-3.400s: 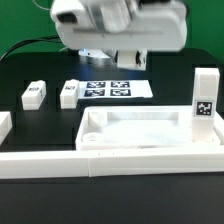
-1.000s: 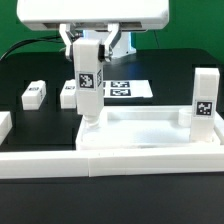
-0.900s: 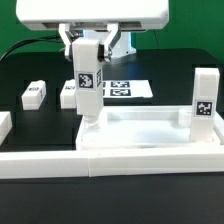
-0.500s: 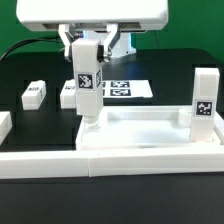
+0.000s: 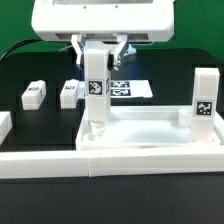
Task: Assemble desk
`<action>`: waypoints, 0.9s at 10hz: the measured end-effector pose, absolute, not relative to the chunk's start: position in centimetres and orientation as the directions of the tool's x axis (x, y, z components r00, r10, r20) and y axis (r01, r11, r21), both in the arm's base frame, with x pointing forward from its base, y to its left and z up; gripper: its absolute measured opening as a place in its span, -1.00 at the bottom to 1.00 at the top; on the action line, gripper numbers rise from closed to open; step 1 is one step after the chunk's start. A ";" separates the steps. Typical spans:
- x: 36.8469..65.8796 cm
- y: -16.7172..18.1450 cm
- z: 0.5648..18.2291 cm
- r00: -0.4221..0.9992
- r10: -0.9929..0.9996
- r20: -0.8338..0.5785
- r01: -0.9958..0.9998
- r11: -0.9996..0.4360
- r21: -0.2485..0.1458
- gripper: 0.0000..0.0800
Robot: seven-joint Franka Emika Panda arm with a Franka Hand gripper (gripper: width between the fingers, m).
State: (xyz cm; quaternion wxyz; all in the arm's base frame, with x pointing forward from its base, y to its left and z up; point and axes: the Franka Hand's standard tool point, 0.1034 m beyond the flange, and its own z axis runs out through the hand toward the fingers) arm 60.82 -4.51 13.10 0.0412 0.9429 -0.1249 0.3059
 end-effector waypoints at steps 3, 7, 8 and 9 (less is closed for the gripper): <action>60.9 -5.1 13.0 0.782 -0.212 0.586 -0.266 -0.964 0.006 -0.28; 61.8 -5.3 12.9 0.772 -0.205 0.602 -0.265 -0.964 0.011 -0.28; 61.8 -5.3 12.9 0.772 -0.205 0.602 -0.264 -0.964 0.011 -0.28; 61.8 -5.2 12.9 0.772 -0.204 0.602 -0.263 -0.965 0.011 -0.28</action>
Offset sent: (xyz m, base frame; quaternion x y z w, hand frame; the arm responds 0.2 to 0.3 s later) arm 0.0185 -0.0148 -0.0010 -0.0027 0.0027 -0.0104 0.9999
